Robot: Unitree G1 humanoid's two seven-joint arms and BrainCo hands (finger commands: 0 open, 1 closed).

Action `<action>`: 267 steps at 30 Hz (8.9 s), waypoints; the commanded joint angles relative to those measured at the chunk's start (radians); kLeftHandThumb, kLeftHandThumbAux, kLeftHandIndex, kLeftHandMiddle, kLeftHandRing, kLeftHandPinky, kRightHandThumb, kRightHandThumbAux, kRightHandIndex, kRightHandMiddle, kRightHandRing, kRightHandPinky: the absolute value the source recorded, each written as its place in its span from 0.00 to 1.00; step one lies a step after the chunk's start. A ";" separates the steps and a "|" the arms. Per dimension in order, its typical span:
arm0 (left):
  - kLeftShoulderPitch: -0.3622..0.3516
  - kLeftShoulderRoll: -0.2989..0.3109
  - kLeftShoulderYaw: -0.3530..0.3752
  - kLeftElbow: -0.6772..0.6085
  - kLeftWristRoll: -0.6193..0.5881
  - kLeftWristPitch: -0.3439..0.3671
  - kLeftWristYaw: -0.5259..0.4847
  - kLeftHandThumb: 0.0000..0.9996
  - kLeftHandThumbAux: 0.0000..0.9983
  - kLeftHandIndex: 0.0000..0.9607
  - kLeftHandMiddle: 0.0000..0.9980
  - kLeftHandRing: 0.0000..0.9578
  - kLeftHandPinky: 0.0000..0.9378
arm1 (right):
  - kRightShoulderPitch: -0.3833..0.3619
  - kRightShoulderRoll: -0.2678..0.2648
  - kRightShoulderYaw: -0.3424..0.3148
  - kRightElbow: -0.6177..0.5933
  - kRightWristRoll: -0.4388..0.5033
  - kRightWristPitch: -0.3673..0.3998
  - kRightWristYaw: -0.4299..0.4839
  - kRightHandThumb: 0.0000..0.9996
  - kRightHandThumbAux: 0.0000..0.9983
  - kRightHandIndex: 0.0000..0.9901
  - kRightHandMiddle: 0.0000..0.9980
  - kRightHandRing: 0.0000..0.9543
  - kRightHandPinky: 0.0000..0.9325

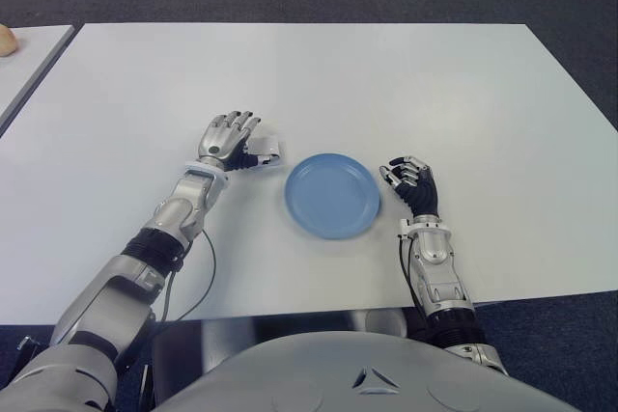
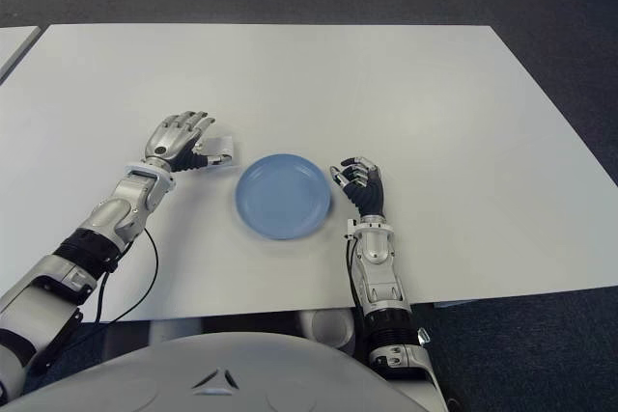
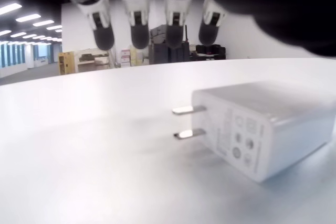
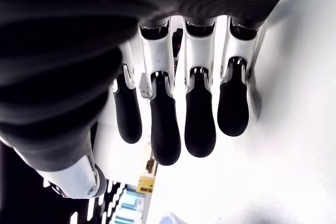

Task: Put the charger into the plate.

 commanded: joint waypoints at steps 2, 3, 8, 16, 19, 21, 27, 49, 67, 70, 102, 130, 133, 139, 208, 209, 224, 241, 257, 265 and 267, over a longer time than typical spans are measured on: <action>-0.012 0.011 -0.027 0.031 0.002 -0.010 -0.027 0.50 0.13 0.00 0.00 0.00 0.00 | 0.005 0.003 0.001 0.021 -0.003 0.003 -0.004 0.71 0.73 0.44 0.63 0.67 0.67; -0.014 0.010 -0.030 0.036 0.002 -0.011 -0.029 0.50 0.13 0.00 0.00 0.00 0.00 | 0.005 0.003 0.001 0.022 -0.002 0.004 -0.004 0.71 0.73 0.44 0.63 0.67 0.67; -0.030 -0.001 -0.050 0.097 0.001 -0.013 -0.022 0.49 0.14 0.00 0.00 0.00 0.00 | 0.005 0.003 0.001 0.020 -0.001 0.004 -0.003 0.71 0.73 0.44 0.63 0.66 0.67; -0.060 -0.008 -0.080 0.179 0.000 -0.011 -0.027 0.48 0.14 0.00 0.00 0.00 0.00 | 0.004 0.003 -0.001 0.020 0.004 0.003 -0.002 0.70 0.73 0.44 0.63 0.66 0.67; -0.065 -0.009 -0.089 0.195 -0.001 -0.004 -0.033 0.48 0.14 0.00 0.00 0.00 0.00 | 0.005 0.004 -0.002 0.019 0.007 0.000 -0.001 0.71 0.73 0.43 0.62 0.66 0.67; -0.067 -0.010 -0.093 0.202 -0.002 -0.001 -0.039 0.48 0.14 0.00 0.00 0.00 0.00 | 0.004 0.004 -0.002 0.019 0.009 0.003 0.003 0.70 0.73 0.43 0.62 0.66 0.67; -0.073 -0.009 -0.103 0.231 -0.008 0.006 -0.054 0.48 0.14 0.00 0.00 0.00 0.00 | 0.002 0.004 -0.004 0.024 0.012 -0.002 0.000 0.70 0.73 0.43 0.63 0.67 0.68; -0.097 0.008 -0.123 0.276 -0.041 0.010 -0.110 0.54 0.20 0.00 0.00 0.00 0.00 | 0.004 0.005 -0.004 0.016 0.020 -0.013 0.012 0.70 0.73 0.44 0.63 0.67 0.68; -0.064 -0.001 -0.031 0.241 -0.135 0.039 -0.008 0.74 0.53 0.40 0.39 0.38 0.41 | 0.007 0.008 -0.006 0.011 0.019 -0.013 0.011 0.71 0.73 0.44 0.63 0.66 0.67; -0.058 0.001 -0.019 0.238 -0.154 0.015 0.023 0.81 0.62 0.42 0.46 0.55 0.56 | 0.008 0.009 -0.006 0.010 0.019 -0.014 0.012 0.71 0.73 0.44 0.63 0.66 0.67; 0.001 -0.004 0.102 0.139 -0.299 -0.102 0.069 0.85 0.67 0.41 0.55 0.90 0.92 | 0.001 0.008 -0.010 0.027 0.013 -0.018 0.006 0.71 0.73 0.43 0.63 0.67 0.68; 0.035 -0.006 0.141 0.068 -0.283 -0.109 0.125 0.85 0.67 0.42 0.56 0.89 0.90 | -0.004 0.009 -0.014 0.031 0.023 -0.024 0.015 0.70 0.73 0.43 0.62 0.66 0.67; 0.021 -0.003 0.130 0.074 -0.232 -0.061 0.175 0.85 0.66 0.43 0.56 0.82 0.80 | -0.003 0.008 -0.013 0.027 0.023 -0.026 0.017 0.70 0.73 0.43 0.62 0.66 0.67; -0.021 0.000 0.121 0.135 -0.202 -0.023 0.188 0.84 0.66 0.42 0.52 0.64 0.61 | -0.002 0.008 -0.015 0.025 0.023 -0.026 0.020 0.70 0.73 0.43 0.62 0.67 0.68; -0.558 0.148 -0.192 0.224 -0.042 -0.248 -0.610 0.62 0.25 0.00 0.00 0.00 0.00 | -0.010 0.002 -0.007 0.057 0.009 -0.027 0.014 0.70 0.73 0.43 0.63 0.67 0.68; -0.559 0.157 -0.196 0.219 -0.037 -0.261 -0.612 0.62 0.25 0.00 0.00 0.00 0.00 | -0.010 0.003 -0.006 0.056 0.009 -0.025 0.014 0.70 0.73 0.43 0.63 0.67 0.68; -0.559 0.269 -0.286 0.339 0.111 -0.521 -0.318 0.53 0.23 0.00 0.00 0.00 0.00 | 0.004 0.017 -0.009 0.022 0.015 -0.012 0.009 0.70 0.73 0.43 0.63 0.67 0.68; -0.568 0.293 -0.333 0.397 0.168 -0.649 -0.164 0.49 0.23 0.00 0.00 0.00 0.00 | 0.015 0.011 -0.008 0.003 0.002 0.006 0.003 0.70 0.73 0.43 0.63 0.67 0.67; -0.562 0.294 -0.384 0.462 0.234 -0.702 -0.004 0.45 0.23 0.00 0.00 0.00 0.00 | 0.015 0.013 -0.008 0.009 0.003 -0.006 0.002 0.70 0.73 0.43 0.63 0.67 0.68; -0.555 0.264 -0.404 0.509 0.240 -0.702 0.090 0.44 0.22 0.00 0.00 0.00 0.00 | 0.013 0.009 -0.013 0.022 0.013 0.000 0.010 0.70 0.73 0.43 0.63 0.67 0.68; -0.555 0.257 -0.407 0.523 0.240 -0.700 0.105 0.44 0.22 0.00 0.00 0.00 0.00 | 0.013 0.009 -0.012 0.022 0.011 0.001 0.008 0.70 0.73 0.43 0.63 0.67 0.68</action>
